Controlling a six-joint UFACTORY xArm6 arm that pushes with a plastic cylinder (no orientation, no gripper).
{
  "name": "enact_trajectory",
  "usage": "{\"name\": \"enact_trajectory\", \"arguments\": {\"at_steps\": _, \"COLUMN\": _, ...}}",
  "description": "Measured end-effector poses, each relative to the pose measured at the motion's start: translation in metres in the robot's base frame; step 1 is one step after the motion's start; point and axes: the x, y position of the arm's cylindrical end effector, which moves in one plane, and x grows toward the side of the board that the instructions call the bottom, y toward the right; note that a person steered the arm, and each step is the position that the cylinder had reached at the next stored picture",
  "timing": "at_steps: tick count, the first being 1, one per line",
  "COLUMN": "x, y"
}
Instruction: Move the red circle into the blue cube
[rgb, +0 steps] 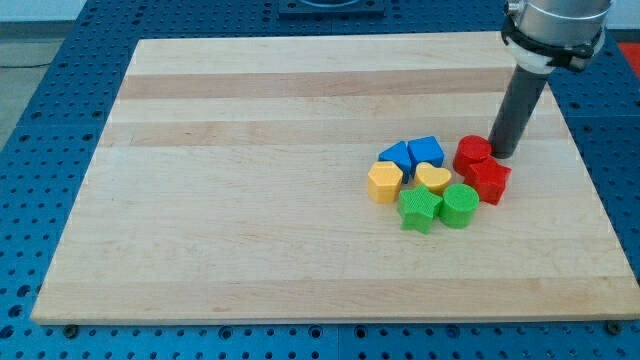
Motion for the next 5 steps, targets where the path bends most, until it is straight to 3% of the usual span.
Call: {"name": "enact_trajectory", "arguments": {"at_steps": 5, "x": 0.005, "y": -0.028}}
